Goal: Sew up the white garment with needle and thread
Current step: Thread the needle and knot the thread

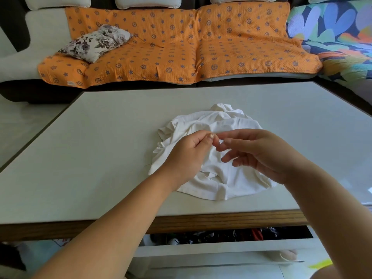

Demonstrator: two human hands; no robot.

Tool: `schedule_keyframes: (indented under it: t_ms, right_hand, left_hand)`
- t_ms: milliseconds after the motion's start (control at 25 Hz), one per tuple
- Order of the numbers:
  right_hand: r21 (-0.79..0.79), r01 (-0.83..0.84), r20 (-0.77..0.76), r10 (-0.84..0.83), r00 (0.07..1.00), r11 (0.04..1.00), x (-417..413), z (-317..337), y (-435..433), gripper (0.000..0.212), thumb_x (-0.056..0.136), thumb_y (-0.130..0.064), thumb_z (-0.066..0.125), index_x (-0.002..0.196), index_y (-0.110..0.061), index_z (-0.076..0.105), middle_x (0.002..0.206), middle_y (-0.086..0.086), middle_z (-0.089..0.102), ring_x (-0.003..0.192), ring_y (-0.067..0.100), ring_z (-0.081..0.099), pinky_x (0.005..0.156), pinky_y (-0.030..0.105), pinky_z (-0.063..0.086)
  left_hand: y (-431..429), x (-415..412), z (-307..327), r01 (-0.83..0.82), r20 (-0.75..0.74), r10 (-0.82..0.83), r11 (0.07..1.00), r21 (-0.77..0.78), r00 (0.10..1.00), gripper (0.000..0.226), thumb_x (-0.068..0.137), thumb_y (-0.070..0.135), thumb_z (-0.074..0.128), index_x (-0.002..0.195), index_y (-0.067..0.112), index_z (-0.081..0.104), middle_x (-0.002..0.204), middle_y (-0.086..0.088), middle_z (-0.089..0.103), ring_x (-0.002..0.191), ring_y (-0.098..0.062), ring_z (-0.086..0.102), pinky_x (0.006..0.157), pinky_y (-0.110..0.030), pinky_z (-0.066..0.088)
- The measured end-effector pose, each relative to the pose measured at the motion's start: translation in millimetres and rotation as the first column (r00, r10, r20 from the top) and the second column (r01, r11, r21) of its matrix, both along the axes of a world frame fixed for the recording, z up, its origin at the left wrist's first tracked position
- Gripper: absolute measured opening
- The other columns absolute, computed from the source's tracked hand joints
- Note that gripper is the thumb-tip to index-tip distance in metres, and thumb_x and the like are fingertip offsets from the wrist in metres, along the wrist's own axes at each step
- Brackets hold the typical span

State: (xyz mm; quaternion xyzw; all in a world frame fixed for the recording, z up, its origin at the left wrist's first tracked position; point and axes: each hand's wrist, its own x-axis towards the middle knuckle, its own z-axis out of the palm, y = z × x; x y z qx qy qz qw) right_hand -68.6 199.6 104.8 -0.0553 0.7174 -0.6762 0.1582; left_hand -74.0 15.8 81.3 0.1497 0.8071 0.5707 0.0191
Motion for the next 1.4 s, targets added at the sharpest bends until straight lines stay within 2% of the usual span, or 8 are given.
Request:
schedule_keyframes:
  t_ms: [120,320,440,640,880,1040,1200,1400]
  right_hand:
    - [-0.157,0.089,0.007,-0.089,0.996,0.984,0,-9,-13,0.034,0.077,-0.024,0.069,0.108,-0.011,0.074,0.089,0.003,0.073,0.072,0.013,0.067,0.060,0.019,0.052]
    - [-0.259,0.218,0.016,-0.222,0.975,0.941,1,-17,-26,0.031,0.074,-0.025,0.071,0.101,-0.011,0.076,0.085,0.003,0.073,0.066,0.012,0.063,0.057,0.020,0.051]
    - [-0.272,0.256,0.034,-0.256,0.966,0.928,1,-17,-28,0.019,0.081,-0.021,0.070,0.096,-0.012,0.076,0.086,0.003,0.074,0.064,0.011,0.062,0.056,0.019,0.051]
    - [-0.300,0.263,0.061,-0.257,0.964,0.917,0,-18,-28,0.013,0.087,-0.018,0.066,0.096,-0.012,0.074,0.088,0.003,0.074,0.062,0.010,0.063,0.057,0.020,0.051]
    - [-0.327,0.229,0.059,-0.222,0.973,0.917,1,-19,-29,0.030,0.076,-0.026,0.069,0.100,-0.010,0.073,0.088,0.003,0.071,0.065,0.011,0.064,0.058,0.020,0.051]
    - [-0.338,0.227,0.064,-0.218,0.974,0.914,1,-20,-29,0.032,0.077,-0.026,0.070,0.104,-0.010,0.074,0.091,0.003,0.071,0.066,0.012,0.064,0.059,0.021,0.051]
    - [-0.342,0.255,0.072,-0.246,0.967,0.904,1,-21,-30,0.029,0.076,-0.025,0.072,0.101,-0.011,0.075,0.089,0.003,0.072,0.065,0.011,0.064,0.058,0.020,0.051]
    - [-0.352,0.278,0.108,-0.257,0.960,0.894,1,-21,-32,0.018,0.083,-0.021,0.070,0.098,-0.014,0.075,0.088,0.001,0.073,0.063,0.010,0.063,0.058,0.020,0.049]
  left_hand:
    - [1,2,3,-0.006,-0.023,0.006,1.000,0.009,1.000,0.031,0.105,0.021,0.040,0.083,0.023,0.062,0.051,0.025,0.051,0.052,0.002,0.044,0.061,-0.019,0.034]
    - [0,0,-1,-0.021,-0.057,0.023,0.999,0.037,0.998,0.031,0.104,0.023,0.043,0.083,0.027,0.065,0.051,0.017,0.042,0.054,-0.006,0.034,0.058,-0.027,0.033]
    - [0,1,1,-0.017,-0.060,0.019,0.999,0.036,0.998,0.030,0.104,0.022,0.043,0.087,0.025,0.068,0.050,0.017,0.041,0.052,-0.003,0.034,0.056,-0.021,0.033]
    - [1,2,3,-0.014,-0.061,0.015,1.000,0.015,0.998,0.030,0.105,0.020,0.042,0.099,0.017,0.071,0.048,0.021,0.046,0.050,0.000,0.041,0.055,-0.012,0.033]
    - [1,1,1,-0.023,-0.076,0.025,1.000,0.015,0.997,0.029,0.105,0.019,0.042,0.095,0.014,0.069,0.048,0.022,0.047,0.049,0.000,0.039,0.054,-0.012,0.031]
    - [1,-1,0,-0.032,-0.083,0.033,0.999,0.007,0.996,0.029,0.104,0.018,0.043,0.099,0.011,0.070,0.049,0.022,0.047,0.049,0.001,0.040,0.054,-0.013,0.031]
    - [1,0,0,-0.018,-0.102,0.017,1.000,-0.007,0.995,0.029,0.104,0.016,0.043,0.104,0.008,0.070,0.057,0.028,0.054,0.055,0.009,0.049,0.057,-0.007,0.034]
    - [1,0,1,-0.005,-0.084,0.005,1.000,0.003,0.996,0.027,0.104,0.020,0.045,0.105,0.018,0.072,0.082,0.015,0.060,0.064,0.012,0.051,0.065,-0.009,0.035]
